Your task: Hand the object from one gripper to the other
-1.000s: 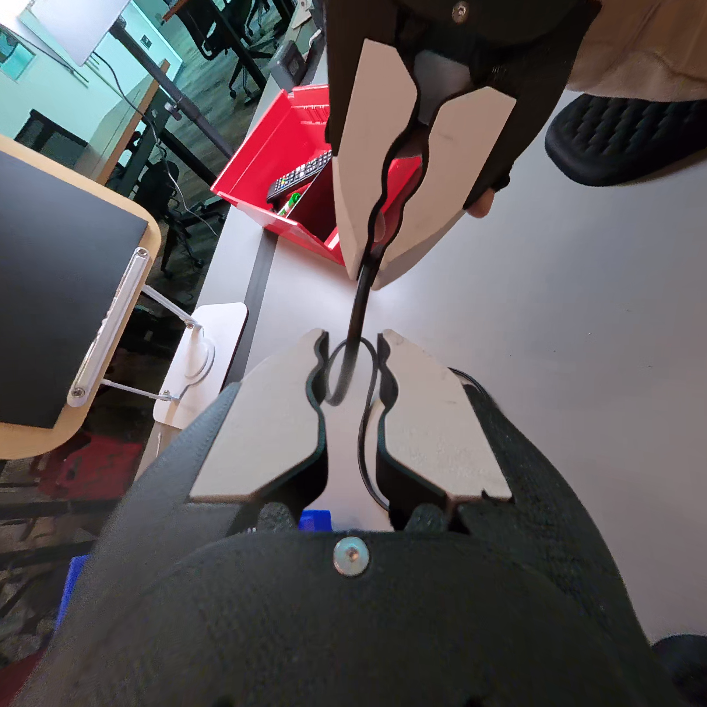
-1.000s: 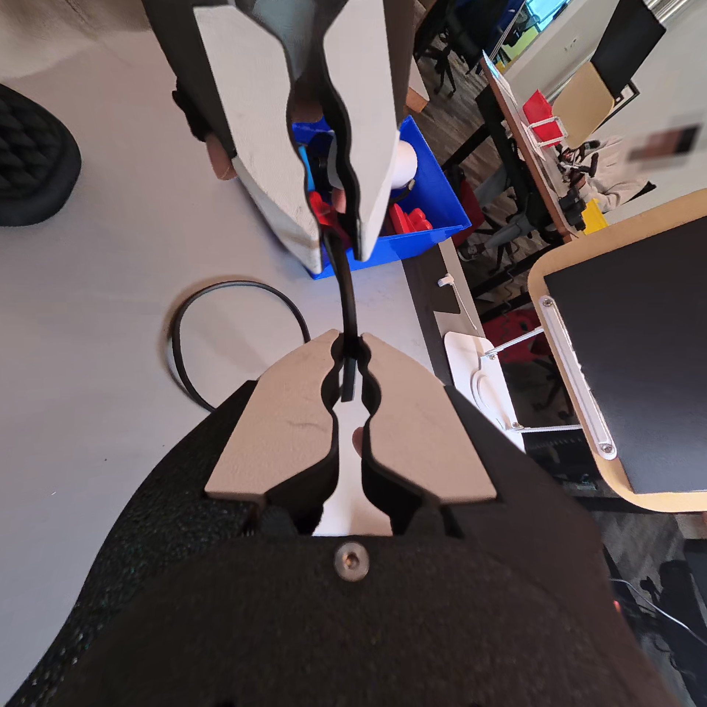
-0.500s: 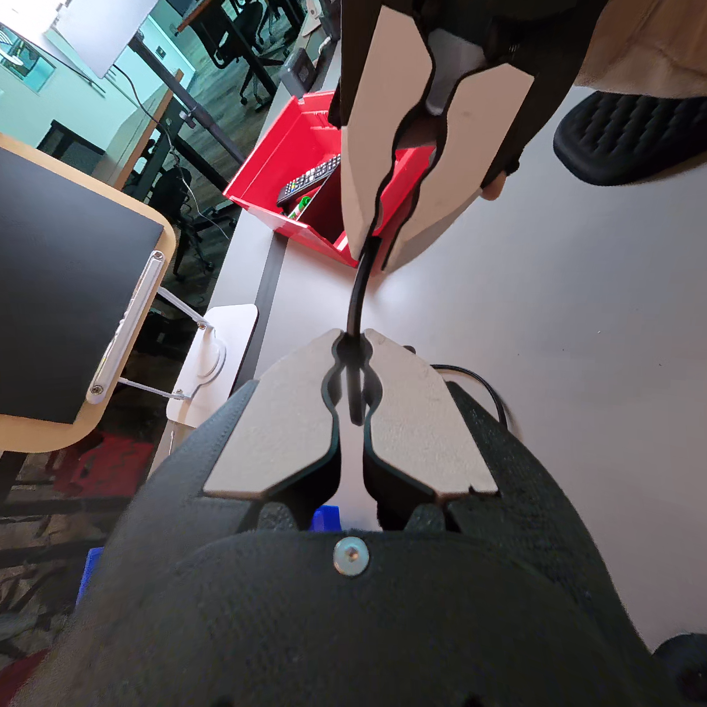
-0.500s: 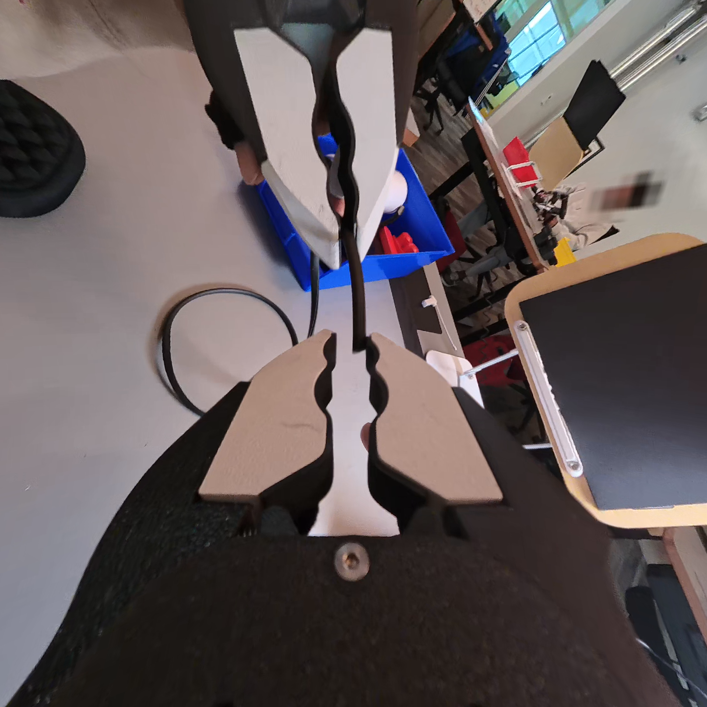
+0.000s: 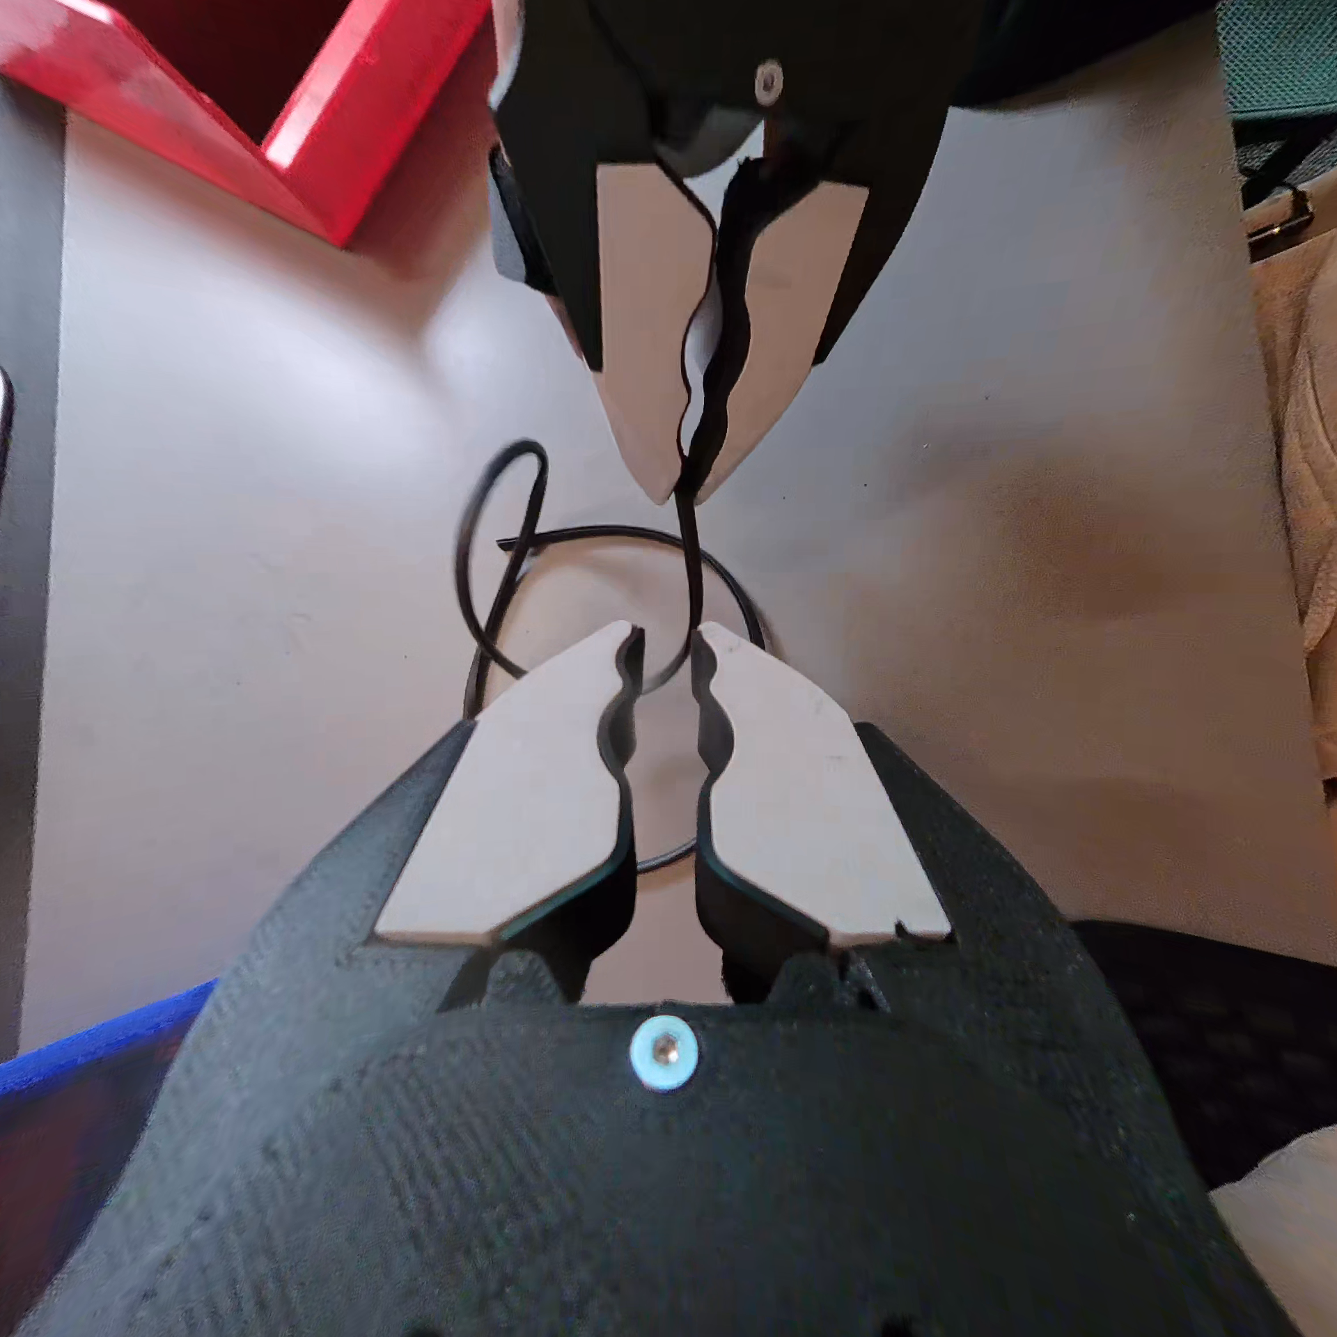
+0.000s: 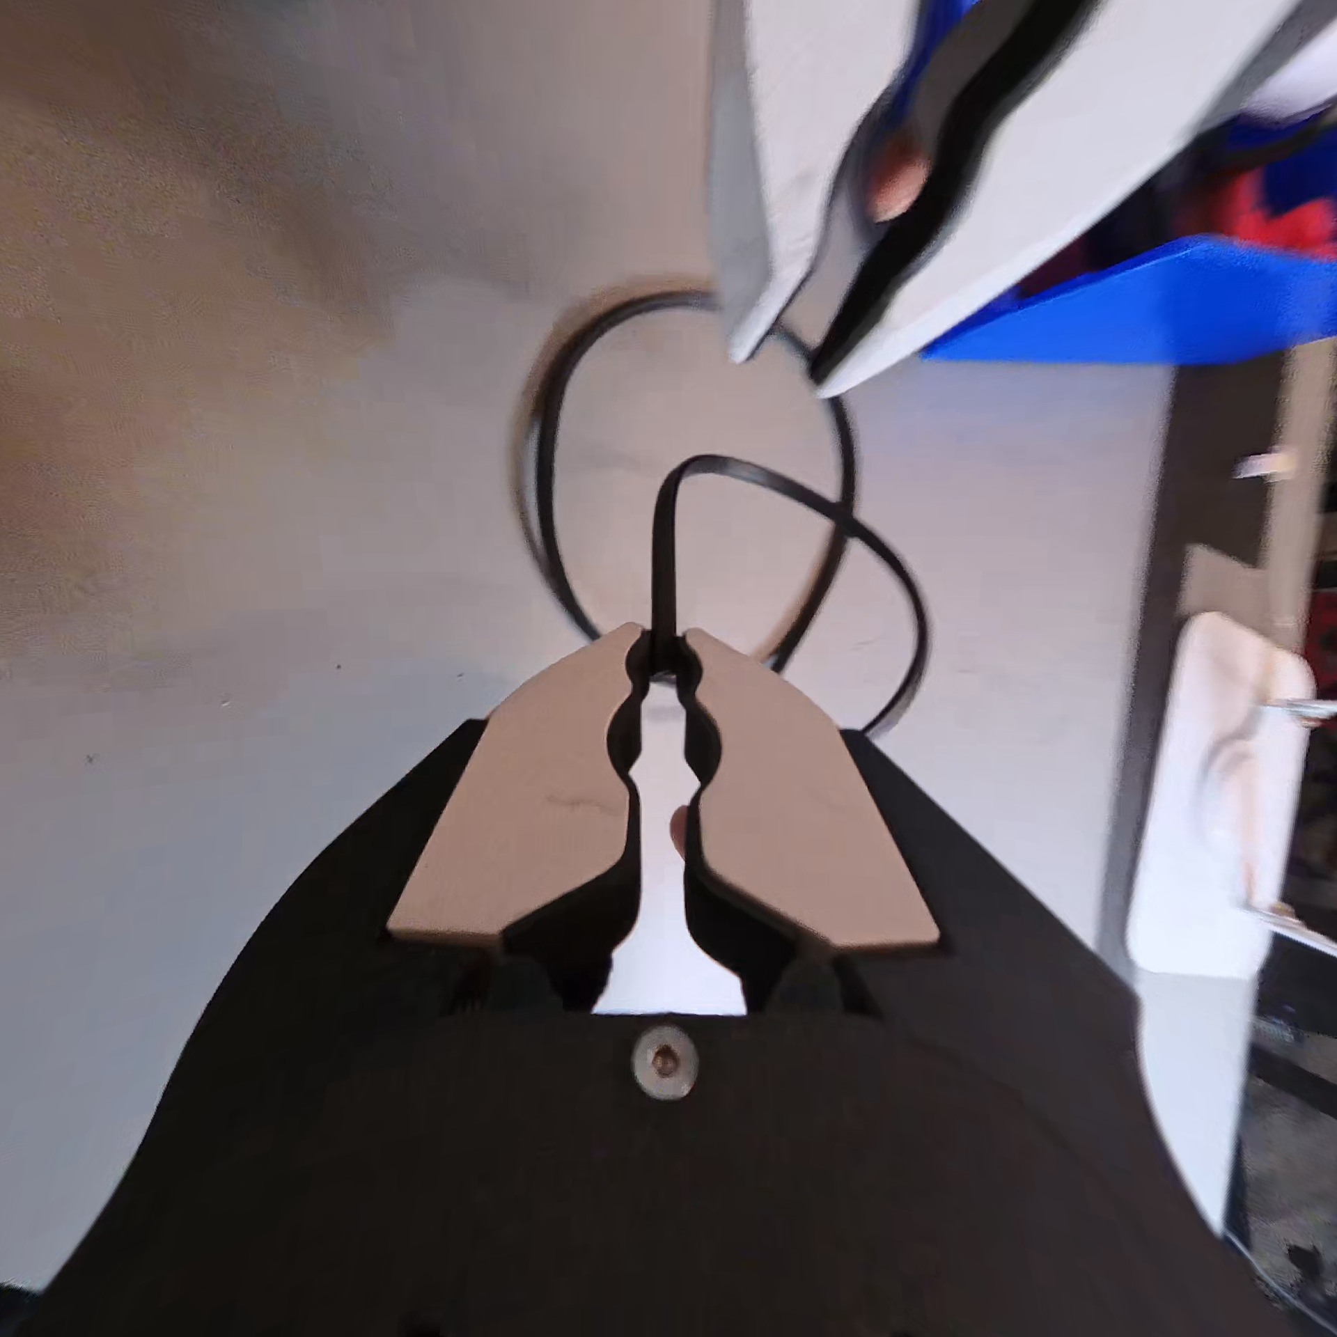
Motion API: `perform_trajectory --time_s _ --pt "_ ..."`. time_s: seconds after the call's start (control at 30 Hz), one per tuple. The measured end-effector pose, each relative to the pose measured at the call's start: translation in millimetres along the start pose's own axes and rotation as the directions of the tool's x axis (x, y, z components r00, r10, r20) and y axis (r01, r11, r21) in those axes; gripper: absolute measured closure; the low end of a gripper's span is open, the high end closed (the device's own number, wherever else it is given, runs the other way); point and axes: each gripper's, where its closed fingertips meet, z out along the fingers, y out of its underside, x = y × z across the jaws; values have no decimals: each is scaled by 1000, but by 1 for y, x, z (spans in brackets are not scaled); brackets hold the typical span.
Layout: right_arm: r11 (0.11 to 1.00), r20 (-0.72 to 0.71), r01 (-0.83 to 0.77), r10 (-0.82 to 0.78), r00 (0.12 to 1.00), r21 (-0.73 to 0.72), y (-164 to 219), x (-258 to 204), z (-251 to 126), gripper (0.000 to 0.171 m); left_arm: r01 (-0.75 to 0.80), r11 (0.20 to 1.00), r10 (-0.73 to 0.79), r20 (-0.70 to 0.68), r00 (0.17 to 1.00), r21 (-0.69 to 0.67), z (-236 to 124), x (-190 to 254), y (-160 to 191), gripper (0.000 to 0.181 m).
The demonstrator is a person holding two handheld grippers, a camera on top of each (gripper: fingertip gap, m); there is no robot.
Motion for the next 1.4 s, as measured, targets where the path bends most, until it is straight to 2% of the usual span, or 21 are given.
perform_trajectory --time_s 0.17,0.33,0.43,0.63,0.77,0.9,1.0,1.07,1.17,1.23,1.3,1.4 --pt "992 80 -34 44 996 -119 32 -10 23 165 45 999 -46 -59 997 -21 21 0 10 169" --pt "993 141 -64 77 987 -94 33 -18 30 165 67 988 -88 -144 986 -141 54 9 33 163" --pt "992 174 -86 100 980 -88 33 -22 29 153 93 983 -119 -167 979 -157 57 9 41 164" --pt "996 159 -86 88 983 -19 20 -18 19 136 149 988 -153 -141 978 -37 22 -4 36 169" --pt "999 172 -44 48 984 -28 12 -27 30 135 156 980 -140 -130 982 122 -14 -9 19 168" --pt "993 220 -62 83 972 -99 21 -32 40 137 121 960 -107 -70 992 251 -42 -14 1 168" --pt "993 318 -95 112 942 -68 14 -43 14 143 102 960 -97 -32 995 262 -49 -17 1 167" --pt "988 389 -149 125 913 30 -5 -47 -19 142 103 960 -101 -21 995 262 -51 -19 2 167" --pt "972 283 -167 115 952 167 -23 -25 -49 132 108 957 -109 -13 994 270 -51 -23 2 167" --pt "984 211 -139 113 971 112 -15 -18 -39 125 106 957 -106 -16 994 269 -50 -22 1 167" --pt "994 221 -106 101 970 12 -3 -26 -12 120 102 959 -101 -18 995 264 -48 -21 1 166" --pt "992 254 -22 52 966 -121 11 -40 28 122 93 963 -93 -12 996 251 -47 -20 1 166"
